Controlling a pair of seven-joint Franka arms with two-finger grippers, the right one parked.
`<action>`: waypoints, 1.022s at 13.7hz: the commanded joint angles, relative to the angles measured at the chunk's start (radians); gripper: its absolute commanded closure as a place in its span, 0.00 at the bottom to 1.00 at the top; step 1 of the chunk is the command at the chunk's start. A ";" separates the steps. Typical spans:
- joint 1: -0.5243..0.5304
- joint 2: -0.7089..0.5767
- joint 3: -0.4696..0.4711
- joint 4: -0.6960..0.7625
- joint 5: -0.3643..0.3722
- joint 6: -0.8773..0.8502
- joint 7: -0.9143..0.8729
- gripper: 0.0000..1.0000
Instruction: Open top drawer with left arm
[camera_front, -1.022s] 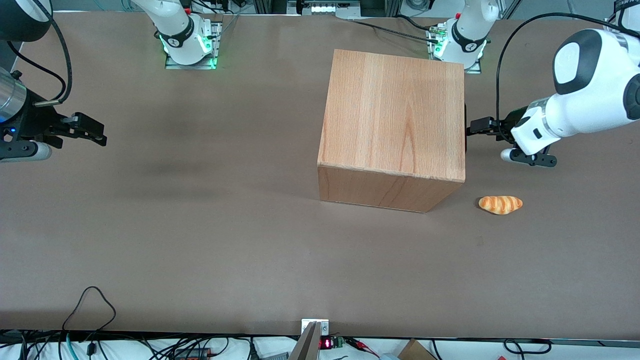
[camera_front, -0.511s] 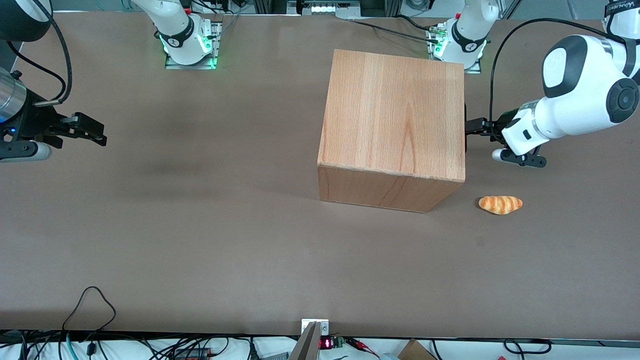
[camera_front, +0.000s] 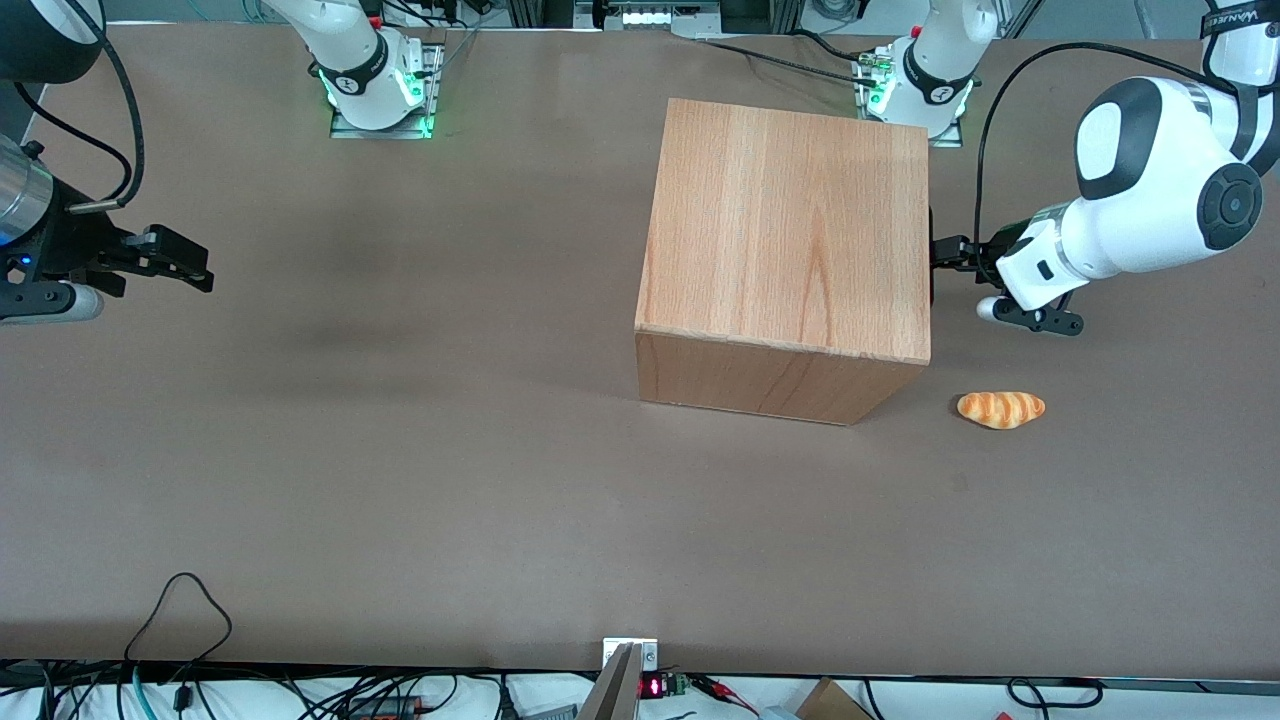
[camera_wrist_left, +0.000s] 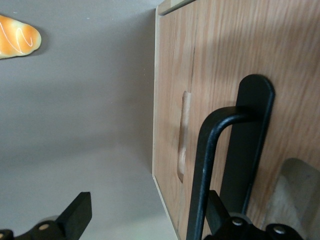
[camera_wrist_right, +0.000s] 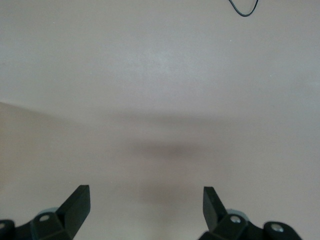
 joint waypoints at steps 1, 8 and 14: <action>0.003 -0.016 -0.005 -0.028 0.000 0.027 0.024 0.00; 0.018 -0.016 -0.004 -0.028 0.063 0.021 0.030 0.00; 0.035 -0.016 -0.002 -0.026 0.112 0.021 0.030 0.00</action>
